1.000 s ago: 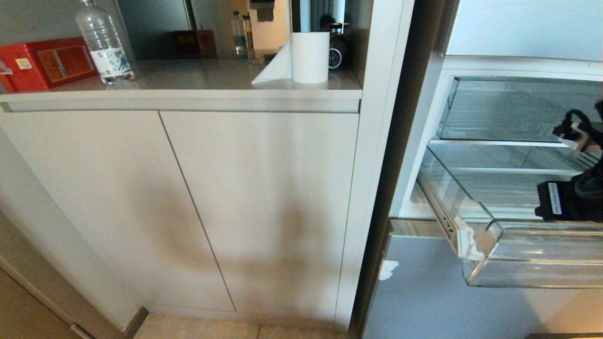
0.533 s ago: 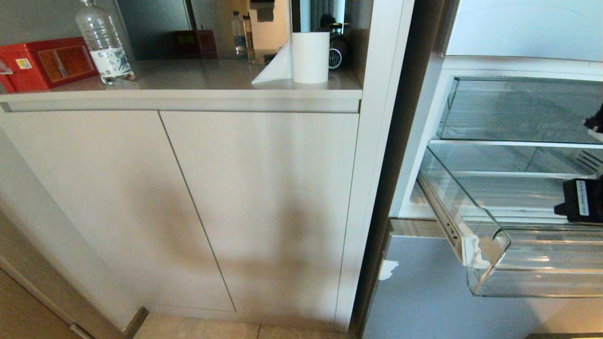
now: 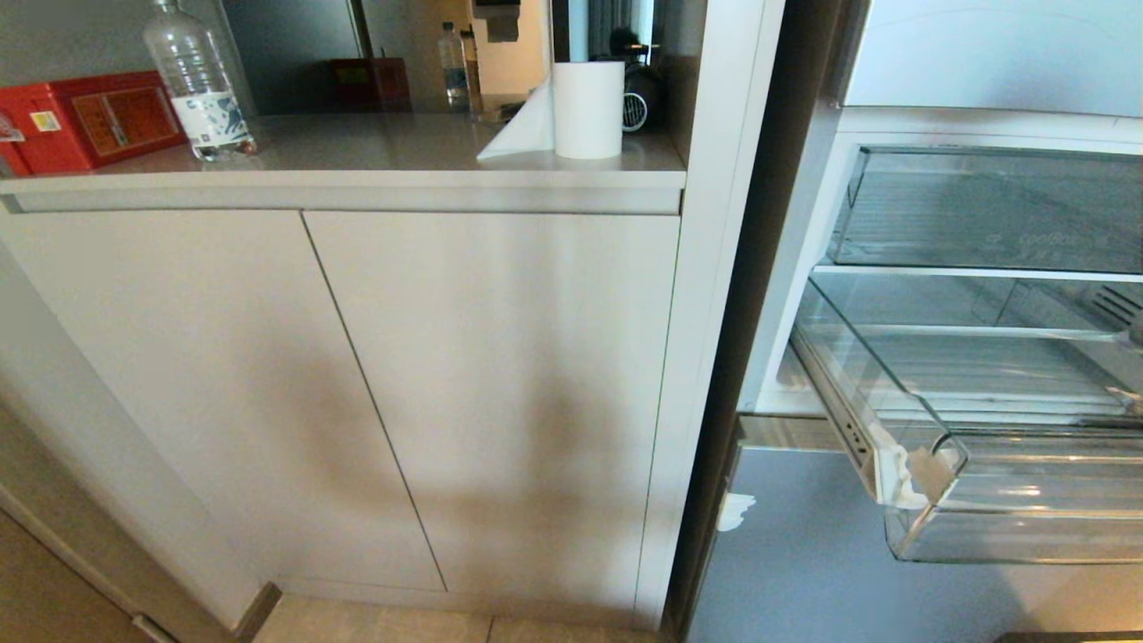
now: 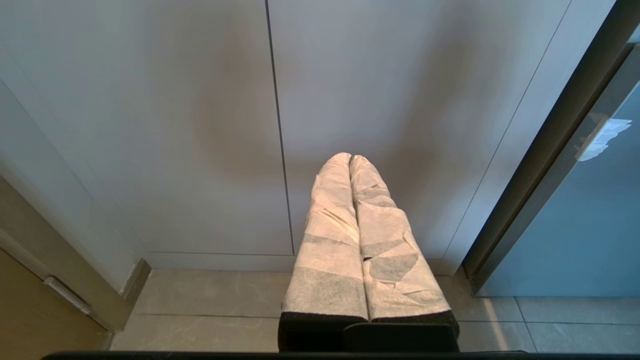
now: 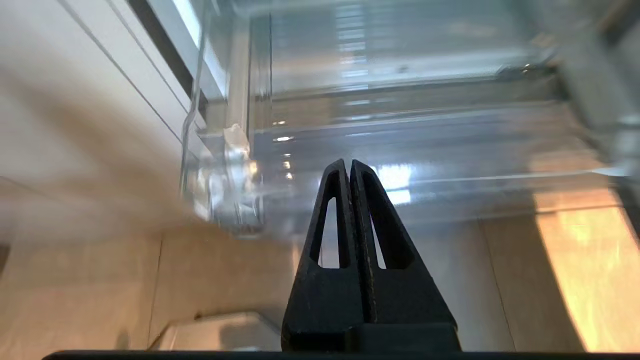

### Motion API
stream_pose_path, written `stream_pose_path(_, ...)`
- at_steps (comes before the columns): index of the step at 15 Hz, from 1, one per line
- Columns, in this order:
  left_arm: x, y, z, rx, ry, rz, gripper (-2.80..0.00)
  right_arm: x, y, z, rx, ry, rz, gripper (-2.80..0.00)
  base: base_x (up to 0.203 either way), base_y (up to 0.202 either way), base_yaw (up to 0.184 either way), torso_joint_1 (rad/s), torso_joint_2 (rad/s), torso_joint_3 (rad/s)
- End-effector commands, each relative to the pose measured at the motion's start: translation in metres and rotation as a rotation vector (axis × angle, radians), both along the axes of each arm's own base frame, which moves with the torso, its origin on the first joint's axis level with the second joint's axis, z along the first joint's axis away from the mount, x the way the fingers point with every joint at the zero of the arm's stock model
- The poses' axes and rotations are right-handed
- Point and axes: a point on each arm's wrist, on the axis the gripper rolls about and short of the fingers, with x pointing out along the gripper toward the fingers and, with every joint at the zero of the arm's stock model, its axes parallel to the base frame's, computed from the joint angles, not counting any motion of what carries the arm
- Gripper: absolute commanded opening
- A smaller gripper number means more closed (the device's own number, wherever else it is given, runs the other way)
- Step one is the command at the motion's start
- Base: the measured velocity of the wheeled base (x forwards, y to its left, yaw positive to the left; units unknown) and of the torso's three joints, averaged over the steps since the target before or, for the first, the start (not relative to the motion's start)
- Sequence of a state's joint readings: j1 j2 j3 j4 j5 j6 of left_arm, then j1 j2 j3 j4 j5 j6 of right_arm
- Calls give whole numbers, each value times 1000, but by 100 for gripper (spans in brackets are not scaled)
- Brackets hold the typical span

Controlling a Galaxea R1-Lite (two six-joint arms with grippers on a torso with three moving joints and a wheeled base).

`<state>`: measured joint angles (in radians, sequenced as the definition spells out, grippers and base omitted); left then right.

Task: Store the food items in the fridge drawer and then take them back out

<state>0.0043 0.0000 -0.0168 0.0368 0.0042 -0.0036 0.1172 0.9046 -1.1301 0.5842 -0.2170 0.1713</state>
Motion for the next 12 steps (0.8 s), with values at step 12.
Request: stream_pose_path(12, 0, 0, 0, 1, 1, 1, -280, -63, -5, -221, -180, -166, 116, -280, 0, 0, 0, 0, 0, 0)
